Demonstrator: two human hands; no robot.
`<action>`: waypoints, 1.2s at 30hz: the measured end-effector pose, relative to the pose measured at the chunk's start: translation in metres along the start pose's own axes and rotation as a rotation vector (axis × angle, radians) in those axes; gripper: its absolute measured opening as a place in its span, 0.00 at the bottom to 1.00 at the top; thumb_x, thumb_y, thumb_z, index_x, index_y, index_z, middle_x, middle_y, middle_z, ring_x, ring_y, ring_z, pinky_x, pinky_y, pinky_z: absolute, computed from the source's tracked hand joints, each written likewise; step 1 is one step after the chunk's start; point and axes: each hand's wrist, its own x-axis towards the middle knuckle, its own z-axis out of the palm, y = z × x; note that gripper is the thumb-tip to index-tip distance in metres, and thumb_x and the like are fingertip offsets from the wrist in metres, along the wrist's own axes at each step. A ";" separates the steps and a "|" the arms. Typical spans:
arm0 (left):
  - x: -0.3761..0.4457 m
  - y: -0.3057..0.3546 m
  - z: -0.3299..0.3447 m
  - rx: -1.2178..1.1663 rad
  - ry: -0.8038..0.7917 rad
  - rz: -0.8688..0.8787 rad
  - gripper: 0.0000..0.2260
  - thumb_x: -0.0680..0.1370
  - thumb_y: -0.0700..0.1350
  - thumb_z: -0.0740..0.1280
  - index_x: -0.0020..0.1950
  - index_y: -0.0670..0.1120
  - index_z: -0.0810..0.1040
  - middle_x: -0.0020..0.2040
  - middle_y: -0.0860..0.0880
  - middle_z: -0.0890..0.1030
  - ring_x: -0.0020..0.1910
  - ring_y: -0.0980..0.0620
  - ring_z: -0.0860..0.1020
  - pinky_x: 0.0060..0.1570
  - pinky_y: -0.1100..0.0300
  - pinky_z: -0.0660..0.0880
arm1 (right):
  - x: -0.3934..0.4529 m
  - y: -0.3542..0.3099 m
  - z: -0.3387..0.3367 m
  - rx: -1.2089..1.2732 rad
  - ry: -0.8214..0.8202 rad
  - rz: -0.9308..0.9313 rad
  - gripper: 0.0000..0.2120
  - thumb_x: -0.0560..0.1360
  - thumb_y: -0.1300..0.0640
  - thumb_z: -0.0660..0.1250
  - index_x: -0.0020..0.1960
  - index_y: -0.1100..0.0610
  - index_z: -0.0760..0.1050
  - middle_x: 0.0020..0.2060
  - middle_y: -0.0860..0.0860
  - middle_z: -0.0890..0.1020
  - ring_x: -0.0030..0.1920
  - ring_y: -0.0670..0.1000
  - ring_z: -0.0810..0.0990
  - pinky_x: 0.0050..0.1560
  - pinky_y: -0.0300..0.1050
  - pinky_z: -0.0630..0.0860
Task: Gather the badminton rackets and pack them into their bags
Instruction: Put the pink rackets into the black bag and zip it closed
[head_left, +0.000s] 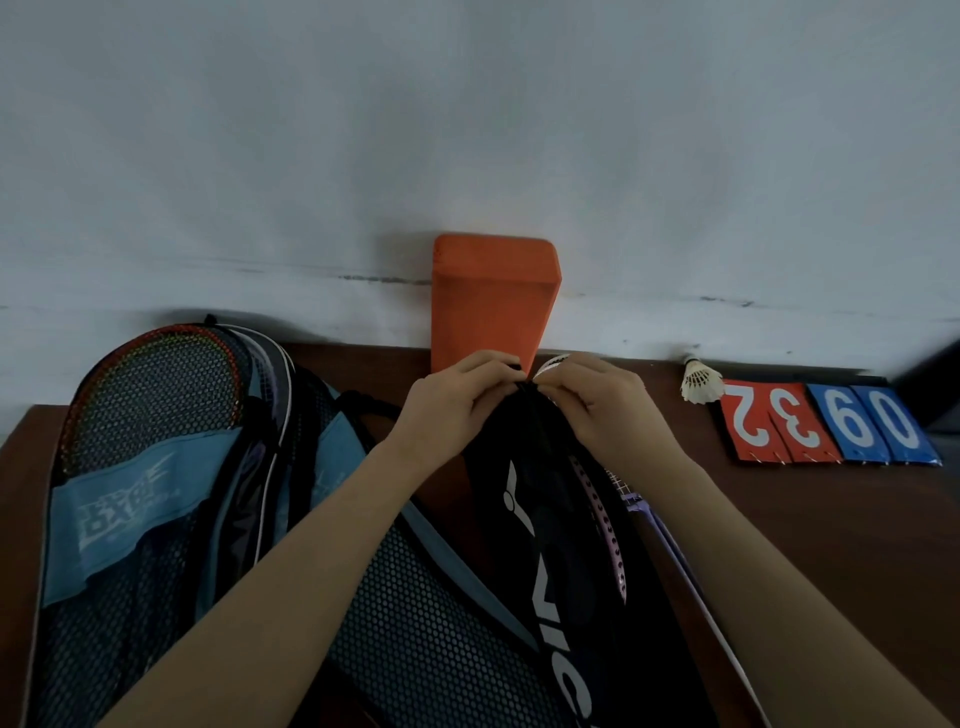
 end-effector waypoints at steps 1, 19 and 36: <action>0.000 0.002 -0.001 -0.015 -0.022 -0.007 0.12 0.78 0.49 0.59 0.55 0.47 0.79 0.58 0.55 0.78 0.53 0.58 0.78 0.48 0.55 0.78 | 0.001 -0.001 0.000 0.017 0.025 0.021 0.08 0.74 0.61 0.62 0.46 0.61 0.80 0.41 0.53 0.82 0.41 0.52 0.80 0.43 0.47 0.77; -0.004 0.005 -0.006 -0.050 0.018 -0.011 0.10 0.77 0.49 0.61 0.50 0.46 0.79 0.55 0.58 0.79 0.50 0.60 0.78 0.45 0.56 0.78 | -0.002 -0.006 -0.004 0.056 -0.056 -0.014 0.05 0.73 0.64 0.64 0.44 0.61 0.79 0.40 0.51 0.81 0.41 0.51 0.79 0.43 0.50 0.76; 0.002 0.019 -0.011 -0.257 -0.114 -0.181 0.08 0.76 0.40 0.66 0.53 0.46 0.82 0.54 0.55 0.77 0.55 0.62 0.74 0.60 0.67 0.69 | -0.008 -0.012 0.000 0.237 0.042 0.306 0.07 0.73 0.63 0.68 0.50 0.57 0.81 0.45 0.49 0.83 0.48 0.45 0.80 0.54 0.43 0.76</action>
